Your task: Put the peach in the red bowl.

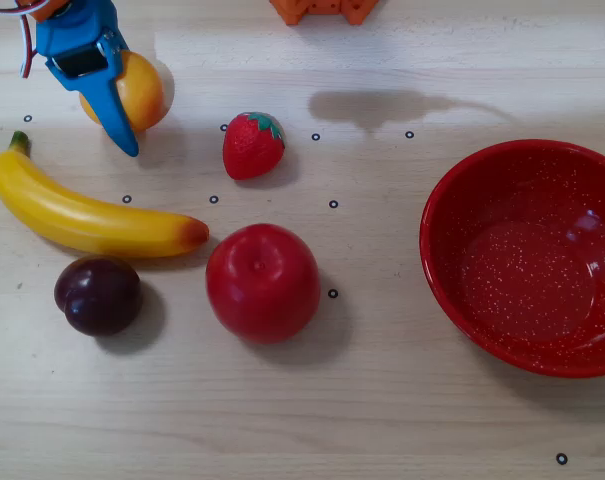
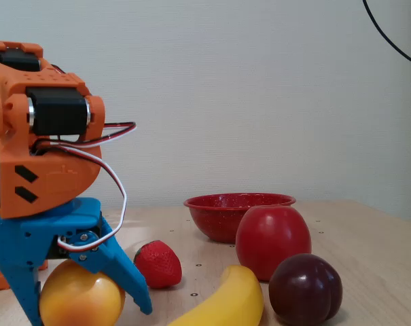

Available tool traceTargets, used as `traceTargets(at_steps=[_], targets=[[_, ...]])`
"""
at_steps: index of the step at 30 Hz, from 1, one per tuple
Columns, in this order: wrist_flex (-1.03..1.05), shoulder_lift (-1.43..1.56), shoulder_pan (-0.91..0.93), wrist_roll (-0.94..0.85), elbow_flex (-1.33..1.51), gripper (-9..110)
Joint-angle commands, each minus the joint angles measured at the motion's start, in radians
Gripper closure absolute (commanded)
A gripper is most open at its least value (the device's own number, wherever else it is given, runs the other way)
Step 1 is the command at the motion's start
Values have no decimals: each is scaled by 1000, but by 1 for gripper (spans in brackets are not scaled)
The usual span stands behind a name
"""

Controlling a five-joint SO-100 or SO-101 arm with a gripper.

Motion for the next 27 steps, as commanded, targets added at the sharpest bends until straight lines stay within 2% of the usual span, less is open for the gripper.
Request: traceTargets(at_steps=[1, 5, 11, 27], targets=[[5, 69, 15, 26, -5, 67], [8, 72, 14, 35, -2, 76], [25, 77, 9, 41, 0, 101], [276, 161, 37, -94, -279, 101]])
